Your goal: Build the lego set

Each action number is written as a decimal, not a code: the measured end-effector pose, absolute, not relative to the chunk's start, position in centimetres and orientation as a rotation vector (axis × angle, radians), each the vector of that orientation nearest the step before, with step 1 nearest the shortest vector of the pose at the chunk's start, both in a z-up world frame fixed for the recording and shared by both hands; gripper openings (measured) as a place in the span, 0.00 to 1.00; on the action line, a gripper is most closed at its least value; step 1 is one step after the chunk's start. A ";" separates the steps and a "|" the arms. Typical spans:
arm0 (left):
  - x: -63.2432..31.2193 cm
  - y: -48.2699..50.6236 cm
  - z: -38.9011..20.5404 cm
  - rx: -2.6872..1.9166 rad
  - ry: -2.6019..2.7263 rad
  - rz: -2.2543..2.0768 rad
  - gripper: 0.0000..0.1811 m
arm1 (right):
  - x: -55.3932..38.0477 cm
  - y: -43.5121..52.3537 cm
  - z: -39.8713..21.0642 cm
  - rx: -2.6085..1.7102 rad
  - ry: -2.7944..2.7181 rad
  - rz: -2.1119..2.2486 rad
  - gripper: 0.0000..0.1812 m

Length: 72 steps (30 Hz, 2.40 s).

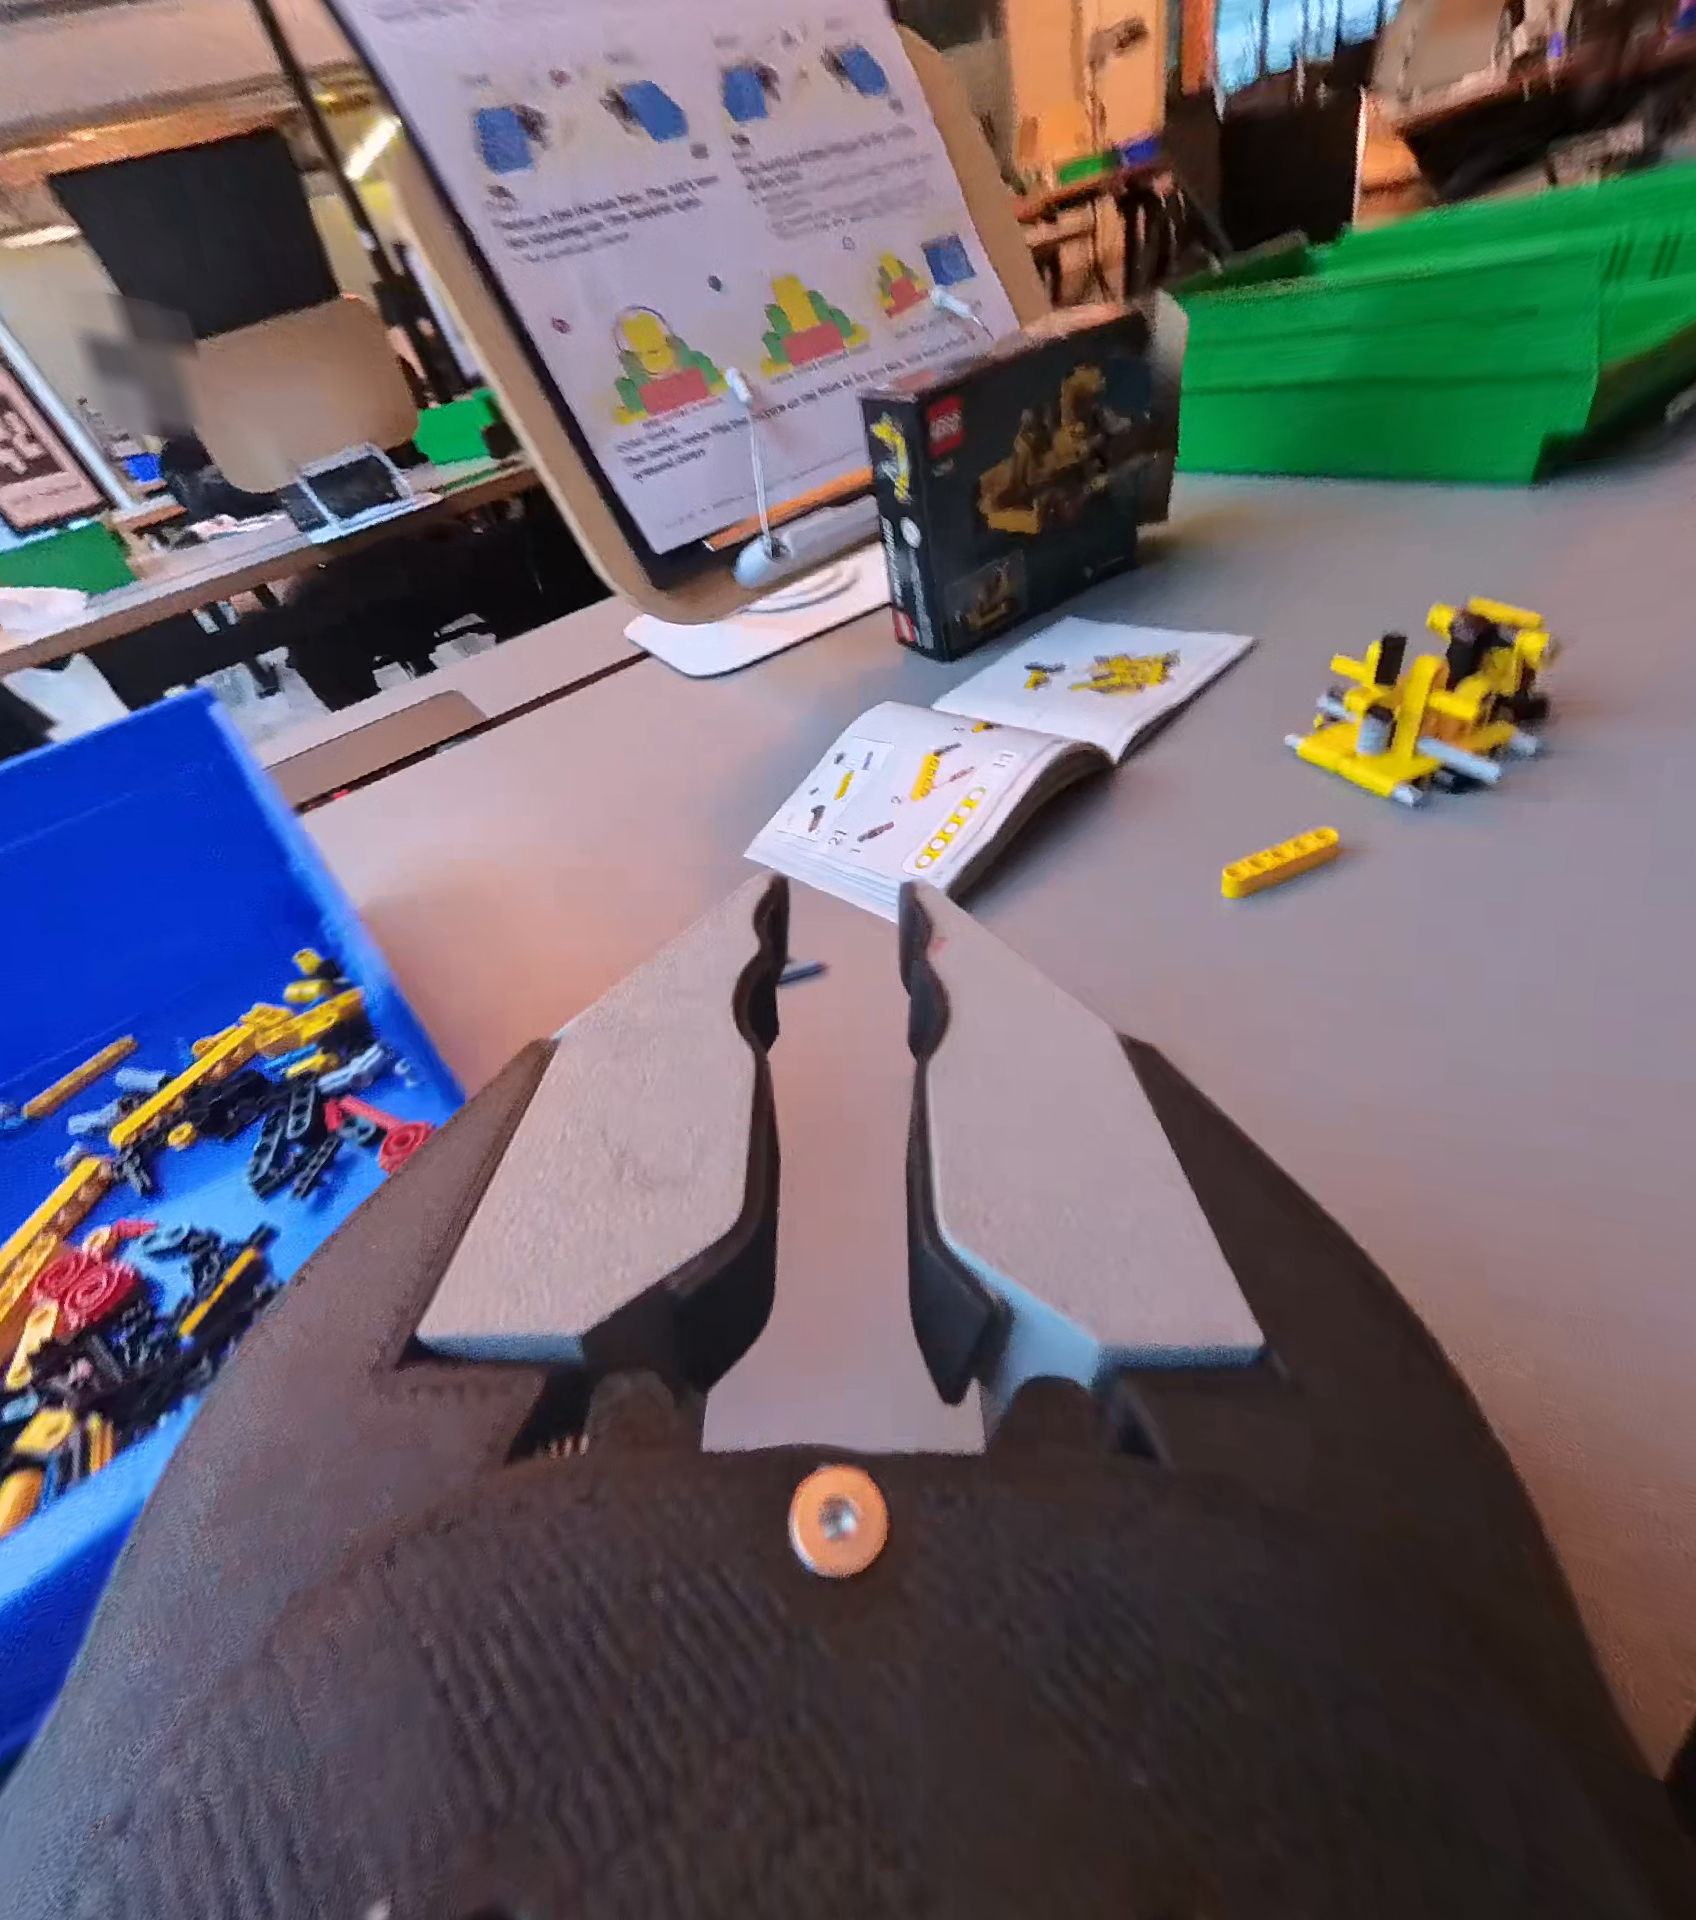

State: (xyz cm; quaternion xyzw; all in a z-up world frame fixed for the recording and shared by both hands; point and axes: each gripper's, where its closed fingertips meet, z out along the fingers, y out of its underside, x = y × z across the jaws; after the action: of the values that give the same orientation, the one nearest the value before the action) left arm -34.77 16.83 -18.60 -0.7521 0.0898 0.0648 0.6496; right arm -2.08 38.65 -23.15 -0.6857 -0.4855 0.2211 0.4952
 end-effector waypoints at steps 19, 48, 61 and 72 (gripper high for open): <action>-34.3 16.3 -18.4 -1.702 0.217 0.011 0.06 | -0.9 39.8 -20.7 -1.597 -1.004 0.650 0.36; -35.1 19.0 -23.6 -2.036 0.272 0.222 0.13 | -2.4 43.0 -29.4 -2.217 -1.047 0.396 0.88; -35.2 19.2 -26.9 -2.262 0.264 0.266 0.15 | -0.5 43.0 -29.5 -2.271 -0.896 0.341 0.87; -33.6 18.9 -25.3 -2.145 0.339 0.155 0.17 | 0.0 43.1 -29.5 -2.265 -0.942 0.350 0.87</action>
State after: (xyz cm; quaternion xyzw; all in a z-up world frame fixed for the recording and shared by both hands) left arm -33.56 18.87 -25.33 -0.8729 0.1379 0.0631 0.4637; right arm -0.03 43.13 -29.47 -0.8642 -0.3596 0.1337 0.3255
